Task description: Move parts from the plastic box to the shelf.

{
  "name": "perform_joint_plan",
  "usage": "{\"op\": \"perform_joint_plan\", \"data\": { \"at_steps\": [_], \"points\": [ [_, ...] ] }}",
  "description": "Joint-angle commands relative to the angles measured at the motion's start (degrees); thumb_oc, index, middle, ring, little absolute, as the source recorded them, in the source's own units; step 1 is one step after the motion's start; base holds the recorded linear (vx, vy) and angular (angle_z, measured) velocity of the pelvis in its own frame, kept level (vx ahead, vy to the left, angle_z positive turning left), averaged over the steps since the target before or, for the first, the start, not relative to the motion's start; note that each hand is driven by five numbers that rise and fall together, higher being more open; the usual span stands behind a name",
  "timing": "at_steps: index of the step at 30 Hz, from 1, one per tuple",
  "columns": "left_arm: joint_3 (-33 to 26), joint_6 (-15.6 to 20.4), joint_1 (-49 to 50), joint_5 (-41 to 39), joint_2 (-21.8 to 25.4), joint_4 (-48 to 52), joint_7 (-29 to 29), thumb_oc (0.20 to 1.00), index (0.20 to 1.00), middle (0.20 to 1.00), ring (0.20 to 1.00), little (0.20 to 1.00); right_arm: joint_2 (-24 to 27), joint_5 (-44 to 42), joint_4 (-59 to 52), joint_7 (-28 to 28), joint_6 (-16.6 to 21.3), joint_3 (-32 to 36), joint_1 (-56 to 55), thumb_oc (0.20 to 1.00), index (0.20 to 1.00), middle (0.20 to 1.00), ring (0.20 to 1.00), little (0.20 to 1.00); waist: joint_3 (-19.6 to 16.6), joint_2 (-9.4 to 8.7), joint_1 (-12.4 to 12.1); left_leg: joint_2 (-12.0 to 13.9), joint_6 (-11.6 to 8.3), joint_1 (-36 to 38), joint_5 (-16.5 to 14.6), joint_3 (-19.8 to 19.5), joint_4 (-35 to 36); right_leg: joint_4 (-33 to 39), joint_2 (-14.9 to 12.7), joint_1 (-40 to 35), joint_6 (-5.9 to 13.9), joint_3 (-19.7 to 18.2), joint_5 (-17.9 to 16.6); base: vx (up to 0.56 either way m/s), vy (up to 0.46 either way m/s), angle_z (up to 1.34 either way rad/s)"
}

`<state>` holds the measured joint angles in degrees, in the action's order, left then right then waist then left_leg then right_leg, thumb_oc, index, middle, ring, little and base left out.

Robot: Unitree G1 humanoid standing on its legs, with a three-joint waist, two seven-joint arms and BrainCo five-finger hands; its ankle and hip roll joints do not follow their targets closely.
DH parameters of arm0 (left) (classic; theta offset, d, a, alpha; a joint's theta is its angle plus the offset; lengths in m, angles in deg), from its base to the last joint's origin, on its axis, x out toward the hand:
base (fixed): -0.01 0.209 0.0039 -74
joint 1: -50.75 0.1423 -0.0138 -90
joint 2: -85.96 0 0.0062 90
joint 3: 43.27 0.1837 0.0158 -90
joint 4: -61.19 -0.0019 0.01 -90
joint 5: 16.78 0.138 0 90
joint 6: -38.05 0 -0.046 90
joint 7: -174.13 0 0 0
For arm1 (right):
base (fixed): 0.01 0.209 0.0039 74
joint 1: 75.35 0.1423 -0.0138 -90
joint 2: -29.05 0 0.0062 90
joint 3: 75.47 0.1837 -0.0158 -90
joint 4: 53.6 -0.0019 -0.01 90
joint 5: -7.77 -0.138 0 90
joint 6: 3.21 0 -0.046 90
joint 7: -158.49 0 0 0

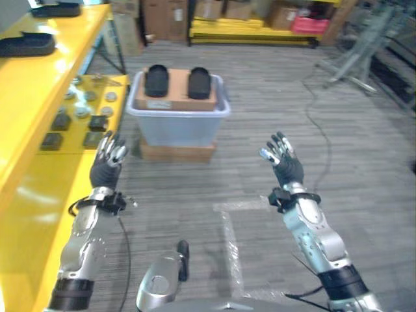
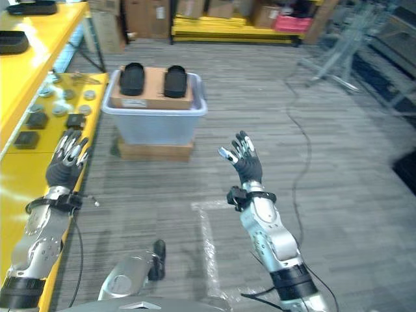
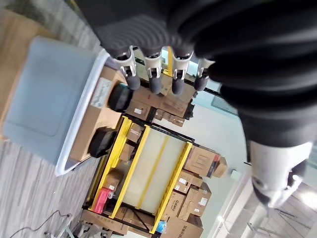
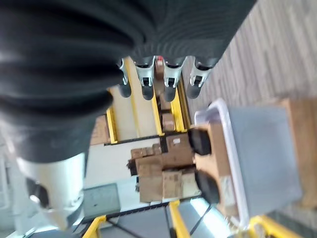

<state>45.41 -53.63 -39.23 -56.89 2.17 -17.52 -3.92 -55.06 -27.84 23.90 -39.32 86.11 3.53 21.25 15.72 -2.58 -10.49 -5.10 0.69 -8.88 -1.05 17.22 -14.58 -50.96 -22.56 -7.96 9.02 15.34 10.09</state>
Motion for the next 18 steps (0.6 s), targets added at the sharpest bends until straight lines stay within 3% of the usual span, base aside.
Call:
{"op": "perform_joint_plan", "data": {
  "at_steps": [1, 2, 3, 5, 9, 14, 15, 17, 18],
  "points": [
    [0.6, 0.0, 2.7, 1.6, 2.3, 6.0, -2.0, 1.0, 1.0, 1.0, 1.0, 1.0, 0.0, 1.5, -1.2, 0.4, 2.3, 2.6, -1.5, 1.0, 1.0, 1.0, 1.0, 1.0, -3.5, 2.76, -0.4, -1.1, 3.72, 4.0, 0.2, -7.7, 8.9, 10.8, 8.7, 3.0, 0.91, 6.0, -6.1, 0.33, -0.011, 0.43],
    [0.2, -0.7, 2.9, 1.1, 2.4, 6.4, -2.9, 1.0, 1.0, 1.0, 1.0, 1.0, -0.5, 2.4, -1.6, 1.7, 2.2, 3.3, -2.0, 1.0, 1.0, 1.0, 1.0, 1.0, -3.5, 3.64, 0.0, -0.6, 3.49, 5.9, 0.3, -8.2, 10.4, 15.5, 8.7, 6.1, 0.27, 6.8, -6.4, 0.28, -0.082, -0.25],
    [0.3, -0.3, 2.0, 1.2, 2.7, 6.2, -3.2, 1.0, 1.0, 1.0, 1.0, 1.0, -0.7, 2.4, -0.1, 3.8, 3.6, 4.3, -1.6, 1.0, 1.0, 1.0, 1.0, 1.0, -3.2, 5.64, 1.0, 1.3, 3.14, 9.5, 0.7, -9.0, 13.5, 24.8, 7.6, 10.5, -0.65, 6.9, -9.8, 0.25, -0.163, -0.76],
    [1.0, -0.6, 1.0, 0.3, 3.2, 6.0, -3.0, 1.0, 1.0, 1.0, 1.0, 1.0, -0.7, 2.1, 0.8, 4.5, 3.9, 5.6, -0.7, 1.0, 1.0, 1.0, 1.0, 1.0, -3.1, 5.6, 1.7, 1.8, 2.59, 10.6, -0.8, -10.3, 13.9, 36.0, 7.3, 11.2, 0.57, 4.8, -13.3, 0.17, -0.219, -0.43],
    [1.1, -0.8, 1.6, 0.4, 4.2, 6.5, -3.1, 1.0, 1.0, 1.0, 1.0, 1.0, -1.2, 2.0, -0.8, 3.2, 3.2, 6.4, 0.3, 1.0, 1.0, 1.0, 1.0, 1.0, -3.3, 4.34, 1.9, 2.7, 2.17, 12.7, -4.3, -10.8, 14.4, 46.5, 3.6, 13.2, 3.74, 3.2, -21.8, 0.24, -0.301, 0.34],
    [0.5, -0.8, 3.7, -1.9, 3.2, 5.8, -5.0, 1.0, 1.0, 1.0, 1.0, 1.0, -0.4, 2.1, -2.8, 1.9, 1.3, 7.8, -0.4, 1.0, 1.0, 1.0, 1.0, 1.0, -5.0, 3.27, 3.1, 7.0, -0.25, 14.2, -5.1, -8.7, 12.9, 47.3, 6.4, 10.6, 3.53, 4.4, -16.8, 0.33, -0.398, 0.23],
    [0.8, -1.1, 4.2, -2.5, 2.8, 6.1, -5.6, 1.0, 1.0, 1.0, 1.0, 1.0, 0.6, 2.0, -2.7, 1.5, 1.2, 8.3, -0.3, 1.0, 1.0, 1.0, 1.0, 1.0, -5.2, 2.79, 3.4, 9.0, -1.44, 14.7, -4.7, -7.5, 12.2, 47.4, 7.7, 9.7, 3.0, 5.4, -15.3, 0.2, -0.311, 0.37],
    [1.0, -0.7, 4.3, -2.3, 2.6, 6.1, -5.6, 1.0, 1.0, 1.0, 1.0, 1.0, 1.2, 1.4, -2.7, 1.6, 0.7, 8.5, -0.2, 1.0, 1.0, 1.0, 1.0, 1.0, -5.2, 2.6, 3.6, 9.9, -2.04, 14.8, -4.6, -7.1, 11.5, 47.6, 8.3, 9.1, 2.51, 5.8, -14.8, 0.17, -0.275, 0.28],
    [1.5, -0.1, 4.2, -2.2, 2.3, 5.9, -5.1, 1.0, 1.0, 1.0, 1.0, 1.0, 2.2, 0.3, -2.2, 1.8, 0.3, 8.7, 0.0, 1.0, 1.0, 1.0, 1.0, 1.0, -5.2, 2.18, 4.0, 11.4, -2.82, 14.4, -4.6, -6.6, 9.5, 47.9, 9.6, 8.4, 1.22, 5.7, -14.0, 0.17, -0.282, 0.2]
  ]
}}
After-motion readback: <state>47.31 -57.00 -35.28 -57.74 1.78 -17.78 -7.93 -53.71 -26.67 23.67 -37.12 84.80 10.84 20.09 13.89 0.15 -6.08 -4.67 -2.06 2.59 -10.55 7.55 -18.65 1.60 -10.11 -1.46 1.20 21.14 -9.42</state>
